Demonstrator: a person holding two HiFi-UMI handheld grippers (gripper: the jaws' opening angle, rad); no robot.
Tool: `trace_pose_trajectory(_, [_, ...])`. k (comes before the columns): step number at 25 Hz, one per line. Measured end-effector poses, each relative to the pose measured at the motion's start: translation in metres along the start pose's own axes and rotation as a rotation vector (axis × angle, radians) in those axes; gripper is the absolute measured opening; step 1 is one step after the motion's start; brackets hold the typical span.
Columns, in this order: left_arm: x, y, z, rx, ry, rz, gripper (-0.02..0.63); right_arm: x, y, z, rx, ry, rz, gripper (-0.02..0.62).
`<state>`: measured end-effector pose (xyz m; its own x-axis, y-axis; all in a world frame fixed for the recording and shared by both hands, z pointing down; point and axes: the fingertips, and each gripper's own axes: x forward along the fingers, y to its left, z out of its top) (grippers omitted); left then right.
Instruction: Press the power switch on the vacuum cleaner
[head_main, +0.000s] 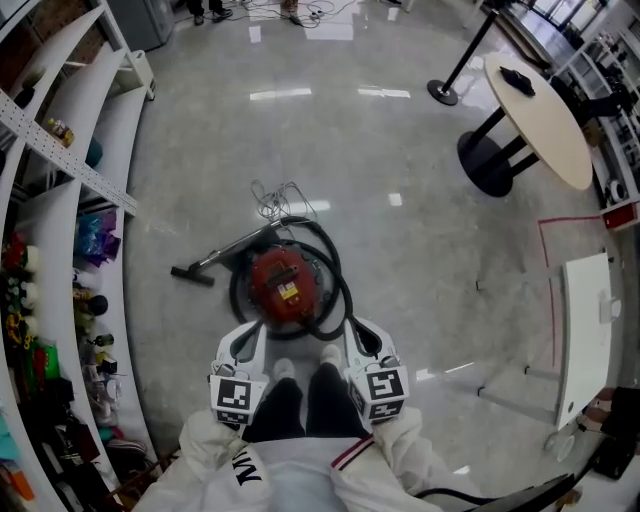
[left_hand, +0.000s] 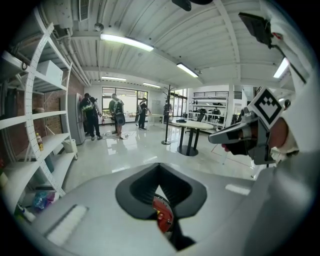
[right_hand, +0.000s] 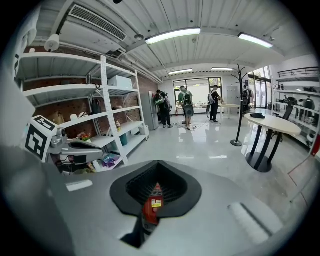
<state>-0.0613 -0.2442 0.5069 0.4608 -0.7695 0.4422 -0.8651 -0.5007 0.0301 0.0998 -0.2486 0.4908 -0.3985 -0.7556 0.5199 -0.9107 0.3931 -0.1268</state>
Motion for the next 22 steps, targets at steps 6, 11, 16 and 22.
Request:
trace_pose_trajectory(6, [0.023, 0.003, -0.032, -0.004, 0.04, 0.015, -0.002, 0.03, -0.008, -0.024, 0.007, 0.039, 0.02, 0.0])
trace_pose_trajectory(11, [0.045, -0.002, -0.06, -0.018, 0.065, 0.007, -0.002, 0.053, -0.014, -0.052, 0.031, 0.077, 0.029, 0.0])
trace_pose_trajectory(16, [0.071, -0.002, -0.088, -0.014, 0.086, 0.007, -0.002, 0.076, -0.022, -0.08, 0.065, 0.106, 0.025, 0.0])
trace_pose_trajectory(22, [0.096, 0.001, -0.13, -0.047, 0.132, 0.026, -0.002, 0.103, -0.032, -0.113, 0.091, 0.136, 0.021, 0.0])
